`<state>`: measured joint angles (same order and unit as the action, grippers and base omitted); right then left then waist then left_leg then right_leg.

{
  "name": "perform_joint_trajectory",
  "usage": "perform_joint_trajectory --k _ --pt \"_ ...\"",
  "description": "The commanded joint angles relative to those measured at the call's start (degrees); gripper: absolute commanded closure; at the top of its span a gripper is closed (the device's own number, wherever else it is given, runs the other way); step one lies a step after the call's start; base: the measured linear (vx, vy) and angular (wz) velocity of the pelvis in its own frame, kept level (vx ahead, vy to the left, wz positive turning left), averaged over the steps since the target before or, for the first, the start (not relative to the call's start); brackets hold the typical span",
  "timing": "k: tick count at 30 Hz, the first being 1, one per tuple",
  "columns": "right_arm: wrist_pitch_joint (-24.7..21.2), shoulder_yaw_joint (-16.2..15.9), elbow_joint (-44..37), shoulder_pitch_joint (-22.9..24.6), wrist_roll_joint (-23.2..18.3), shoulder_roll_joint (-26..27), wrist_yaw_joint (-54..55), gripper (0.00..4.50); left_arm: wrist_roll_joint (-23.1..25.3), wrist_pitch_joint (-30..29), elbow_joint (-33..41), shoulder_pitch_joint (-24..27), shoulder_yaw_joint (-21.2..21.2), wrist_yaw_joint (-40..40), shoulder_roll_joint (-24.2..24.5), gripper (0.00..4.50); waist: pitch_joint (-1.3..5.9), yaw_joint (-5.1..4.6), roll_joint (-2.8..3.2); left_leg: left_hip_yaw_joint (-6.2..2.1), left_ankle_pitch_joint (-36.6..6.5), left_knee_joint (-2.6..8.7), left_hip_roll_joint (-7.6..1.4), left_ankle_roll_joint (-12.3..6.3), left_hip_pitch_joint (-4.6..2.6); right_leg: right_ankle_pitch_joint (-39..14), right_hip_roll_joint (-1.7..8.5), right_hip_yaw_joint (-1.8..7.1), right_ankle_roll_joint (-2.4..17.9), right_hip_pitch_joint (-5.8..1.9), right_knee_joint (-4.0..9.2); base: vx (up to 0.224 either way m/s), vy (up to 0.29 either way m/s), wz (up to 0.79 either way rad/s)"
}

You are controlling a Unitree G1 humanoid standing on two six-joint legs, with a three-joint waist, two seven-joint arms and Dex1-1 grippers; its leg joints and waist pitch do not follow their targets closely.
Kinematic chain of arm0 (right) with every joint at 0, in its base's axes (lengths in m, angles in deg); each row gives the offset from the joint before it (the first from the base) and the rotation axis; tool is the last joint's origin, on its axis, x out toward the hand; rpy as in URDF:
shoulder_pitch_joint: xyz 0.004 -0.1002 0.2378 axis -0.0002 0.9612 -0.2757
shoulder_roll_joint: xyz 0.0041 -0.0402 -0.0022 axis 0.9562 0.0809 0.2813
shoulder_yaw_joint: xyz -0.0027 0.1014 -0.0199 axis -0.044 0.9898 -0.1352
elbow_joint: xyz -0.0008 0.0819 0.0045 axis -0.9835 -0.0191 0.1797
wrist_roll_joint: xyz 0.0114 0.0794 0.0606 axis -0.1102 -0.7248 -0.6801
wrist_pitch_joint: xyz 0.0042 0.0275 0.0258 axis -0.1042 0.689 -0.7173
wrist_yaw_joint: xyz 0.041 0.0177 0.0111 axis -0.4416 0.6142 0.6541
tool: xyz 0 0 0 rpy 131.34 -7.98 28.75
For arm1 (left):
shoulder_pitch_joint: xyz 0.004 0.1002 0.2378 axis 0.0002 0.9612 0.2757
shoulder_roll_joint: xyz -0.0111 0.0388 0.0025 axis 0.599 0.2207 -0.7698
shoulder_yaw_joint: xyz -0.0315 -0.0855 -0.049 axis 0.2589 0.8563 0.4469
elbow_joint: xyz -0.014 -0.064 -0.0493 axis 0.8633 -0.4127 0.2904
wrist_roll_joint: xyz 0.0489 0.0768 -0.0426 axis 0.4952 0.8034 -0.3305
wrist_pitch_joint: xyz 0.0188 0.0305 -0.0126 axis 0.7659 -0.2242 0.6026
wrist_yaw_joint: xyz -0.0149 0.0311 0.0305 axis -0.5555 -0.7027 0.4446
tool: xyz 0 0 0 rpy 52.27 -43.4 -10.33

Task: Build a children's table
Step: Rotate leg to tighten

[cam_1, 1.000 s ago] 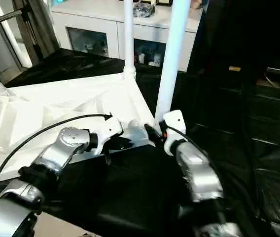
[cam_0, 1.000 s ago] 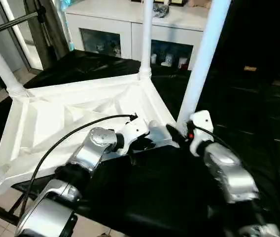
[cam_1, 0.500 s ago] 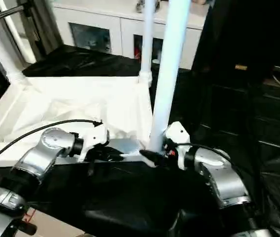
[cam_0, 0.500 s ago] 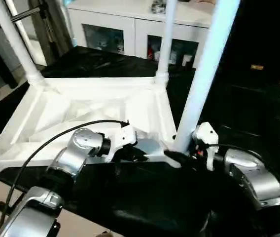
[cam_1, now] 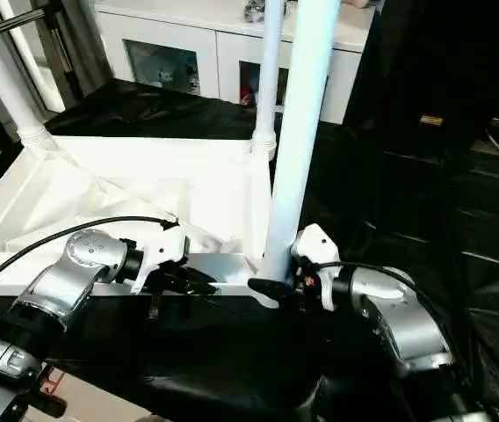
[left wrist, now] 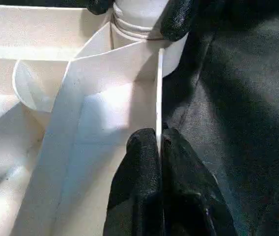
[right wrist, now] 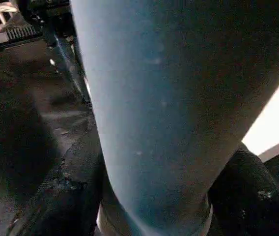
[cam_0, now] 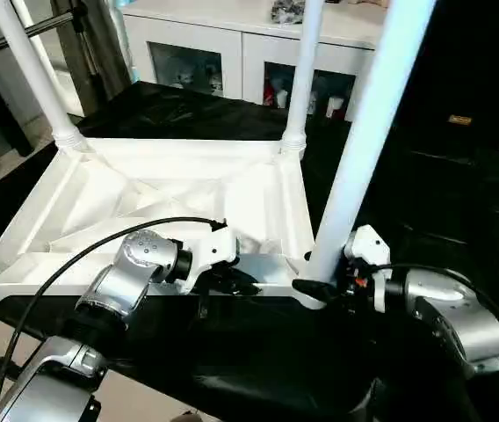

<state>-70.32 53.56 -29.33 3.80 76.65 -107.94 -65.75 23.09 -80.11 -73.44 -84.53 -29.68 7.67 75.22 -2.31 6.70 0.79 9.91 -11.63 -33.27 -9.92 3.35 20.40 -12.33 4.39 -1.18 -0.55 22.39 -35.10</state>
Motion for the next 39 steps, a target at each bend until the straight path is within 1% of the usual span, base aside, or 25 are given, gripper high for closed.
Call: perform_joint_trajectory --k 1,4,5,6,7,8,9,11,13,14,15,17,18,19,20,21,23,25,27,29,31,32,33,37,39 --pt "-1.5 -2.5 0.0 1.5 0.3 0.9 -0.1 1.97 -2.7 0.4 1.6 -0.1 0.7 0.9 -1.6 4.5 2.9 0.06 -0.79 -0.61 -6.6 3.55 -3.04 -4.62 -0.1 -0.8 3.72 1.72 15.3 -2.62 3.39 0.0 0.0 0.0" --pt "-2.4 -2.3 0.5 1.6 1.0 2.8 3.4 1.97 -1.5 0.2 0.3 -0.8 1.1 4.4 -2.4 4.5 2.77 -0.1 -0.89 -0.68 -7.9 3.74 -3.05 -3.76 -0.13 -3.5 3.74 1.8 14.6 -2.56 3.64 0.0 0.0 0.0" --pt "-3.2 -1.6 2.4 1.2 2.7 5.4 9.2 1.97 -0.2 -0.7 -1.1 -1.7 1.7 8.3 -3.4 4.5 2.65 -0.22 -1.04 -0.64 -8.0 3.81 -3.01 -3.5 -0.1 -4.2 3.66 1.82 14.4 -2.44 3.75 0.0 0.0 0.0" --pt "-3.2 -1.6 2.4 1.2 2.7 5.4 9.2 1.97 -0.2 -0.7 -1.1 -1.7 1.7 8.3 -3.4 4.5 2.44 -0.38 -0.83 -0.71 -9.5 4.09 -2.86 -2.44 -0.16 -7.5 3.71 1.81 13.7 -2.27 4.07 0.0 0.0 0.0" --pt "-4.2 0.2 5.6 0.1 4.5 9.4 17.7 1.97 0.2 -2.4 -2.8 -3.1 3.0 13.0 -5.5 4.5 2.27 -0.68 -1.02 -0.74 -10.9 4.38 -2.89 -0.96 -0.18 -11.0 3.77 1.91 12.9 -2.24 4.34 0.0 0.0 0.0" --pt "-5.0 1.0 6.5 -0.2 4.6 10.8 20.4 1.98 0.1 -2.8 -3.1 -3.5 3.5 14.4 -6.3 4.5 2.2 -0.83 -1.08 -0.86 -12.0 4.6 -2.85 -0.27 -0.22 -13.1 3.83 1.85 12.5 -2.2 4.49 0.0 0.0 0.0" --pt "-5.7 1.8 7.4 -0.6 4.7 12.3 23.3 1.98 0.1 -3.7 -3.5 -4.1 3.8 16.0 -7.3 4.5 2.13 -1.1 -0.98 -1.03 -14.0 4.82 -2.79 0.88 -0.47 -17.5 3.93 1.89 11.2 -2.04 4.85 0.0 0.0 0.0" --pt "-6.7 3.0 8.7 -1.3 4.5 14.5 26.8 1.98 0.5 -4.3 -4.2 -5.1 4.0 18.1 -8.6 4.5 2.36 -1.33 -0.98 -1.07 -13.5 4.72 -2.85 1.17 -0.61 -16.0 3.94 2.16 10.9 -2.01 4.84 0.0 0.0 0.0" --pt "-7.3 4.4 11.0 -2.7 4.5 17.5 31.9 1.98 1.2 -5.1 -5.7 -6.6 3.9 21.5 -10.7 4.5 2.4 -1.43 -0.92 -0.94 -11.7 4.58 -2.7 0.47 -0.36 -11.8 3.73 2.22 11.1 -2.05 4.64 0.0 0.0 0.0" --pt "-7.3 4.4 11.0 -2.7 4.5 17.5 31.9 1.98 1.2 -5.1 -5.7 -6.6 3.9 21.5 -10.7 4.5 2.4 -1.43 -0.92 -0.94 -11.7 4.58 -2.7 0.47 -0.36 -11.8 3.73 2.22 11.1 -2.05 4.64 0.0 0.0 0.0" --pt "-6.5 4.6 13.3 -4.5 5.7 20.4 36.4 1.98 1.6 -5.6 -7.5 -8.3 4.0 25.3 -13.5 4.5 2.53 -1.46 -1.01 -0.92 -10.8 4.5 -2.6 0.29 -0.29 -10.6 3.78 2.14 11.2 -2.24 4.52 0.0 0.0 0.0" --pt "-5.6 4.3 14.4 -5.5 6.5 22.0 37.8 1.98 1.8 -5.3 -8.4 -9.1 3.8 26.8 -15.3 4.5 2.65 -1.47 -0.8 -0.88 -9.9 4.33 -2.51 0.52 -0.4 -9.1 3.73 2.14 11.5 -2.23 4.4 0.0 0.0 0.0" --pt "-5.3 4.3 14.5 -5.7 6.2 22.7 37.3 1.42 2.1 -5.1 -8.6 -9.3 3.7 27.1 -15.9 4.5 2.78 -1.31 -0.8 -0.8 -8.7 4.12 -2.5 0.1 -0.46 -6.2 3.71 2.16 11.8 -2.34 4.24 0.0 0.0 0.0" --pt "-5.3 4.3 14.5 -5.7 6.2 22.7 37.3 1.42 2.1 -5.1 -8.6 -9.3 3.7 27.1 -15.9 4.5 2.84 -1.22 -0.87 -0.78 -7.4 3.99 -2.5 -0.68 -0.33 -3.0 3.67 2.14 12.3 -2.54 3.95 0.0 0.0 0.0" --pt "-5.4 4.5 14.3 -5.7 5.8 23.3 36.9 1.28 2.4 -4.9 -8.8 -9.4 3.5 27.2 -16.4 4.5 2.84 -1.22 -0.87 -0.78 -7.4 3.99 -2.5 -0.68 -0.33 -3.0 3.67 2.14 12.3 -2.54 3.95 0.0 0.0 0.0" --pt "-6.0 4.7 13.5 -5.6 4.6 23.7 35.8 1.28 2.7 -4.1 -8.7 -9.3 2.9 26.9 -16.8 4.5 2.86 -1.11 -0.71 -0.78 -6.5 3.92 -2.42 -1.78 -0.14 -0.6 3.69 2.04 12.6 -2.71 3.8 0.0 0.0 0.0" --pt "-5.4 4.2 12.4 -5.3 5.1 23.0 35.1 0.95 2.9 -3.2 -8.7 -9.1 2.4 26.5 -16.7 4.5 2.74 -1.06 -0.8 -0.8 -7.4 4.05 -2.51 -2.04 -0.21 -2.3 3.7 2.0 12.4 -2.71 4.04 0.0 0.0 0.0" --pt "-3.9 3.0 11.0 -4.6 6.2 21.3 33.8 0.84 2.9 -2.0 -8.5 -8.6 2.0 25.3 -16.3 4.5 2.63 -1.04 -0.78 -0.88 -9.3 4.28 -2.61 -1.51 -0.21 -5.5 3.76 2.02 11.8 -2.71 4.32 0.0 0.0 0.0" --pt "-3.4 2.5 9.3 -3.8 6.4 19.6 32.0 0.84 3.0 -1.3 -8.8 -8.4 2.0 24.8 -16.1 4.5 2.63 -1.01 -0.93 -0.87 -9.5 4.29 -2.7 -1.42 -0.27 -5.9 3.79 2.07 11.7 -2.64 4.39 0.0 0.0 0.0" --pt "-2.9 2.1 6.0 -2.0 5.9 16.4 28.3 0.84 3.5 -0.1 -8.9 -8.2 1.7 24.7 -15.7 4.5 2.7 -0.74 -0.86 -0.9 -8.6 4.18 -2.75 -1.9 -0.27 -4.0 3.69 2.07 11.6 -2.78 4.22 0.0 0.0 0.0" --pt "-2.0 2.9 2.8 0.0 5.6 12.0 24.5 0.84 3.7 0.3 -8.6 -7.9 1.3 23.9 -15.3 4.5 2.87 0.07 -1.13 -0.74 -6.6 3.69 -2.75 -3.36 -0.32 -0.2 3.71 2.14 11.6 -2.97 3.92 0.0 0.0 0.0" --pt "-1.9 3.7 1.8 0.7 5.3 10.2 23.3 0.84 3.7 0.8 -8.5 -7.7 1.2 23.6 -15.2 4.5 2.87 0.07 -1.13 -0.74 -6.6 3.69 -2.75 -3.36 -0.32 -0.2 3.71 2.14 11.6 -2.97 3.92 0.0 0.0 0.0" --pt "-1.9 4.8 1.0 1.3 4.9 8.4 21.9 0.84 3.6 1.3 -8.4 -7.6 1.2 23.2 -15.1 4.5 2.85 0.34 -1.26 -0.74 -5.6 3.57 -2.63 -4.54 0.02 1.3 3.81 2.1 11.9 -3.12 3.77 0.0 0.0 0.0" --pt "-1.0 9.3 -1.4 3.4 2.7 1.5 16.6 0.84 3.6 1.8 -8.0 -7.0 0.9 22.1 -14.6 4.5 2.76 0.79 -1.42 -0.72 -6.2 3.45 -2.77 -5.63 0.0 -1.9 3.8 2.01 12.2 -2.99 4.04 0.0 0.0 0.0" --pt "-1.4 10.4 -2.1 4.1 1.7 -0.7 14.4 0.84 3.6 2.2 -7.8 -6.8 0.8 21.7 -14.4 4.5 2.8 1.0 -1.06 -0.78 -6.1 3.42 -2.81 -5.74 0.02 -2.2 3.84 1.95 12.5 -2.89 4.01 0.0 0.0 0.0"
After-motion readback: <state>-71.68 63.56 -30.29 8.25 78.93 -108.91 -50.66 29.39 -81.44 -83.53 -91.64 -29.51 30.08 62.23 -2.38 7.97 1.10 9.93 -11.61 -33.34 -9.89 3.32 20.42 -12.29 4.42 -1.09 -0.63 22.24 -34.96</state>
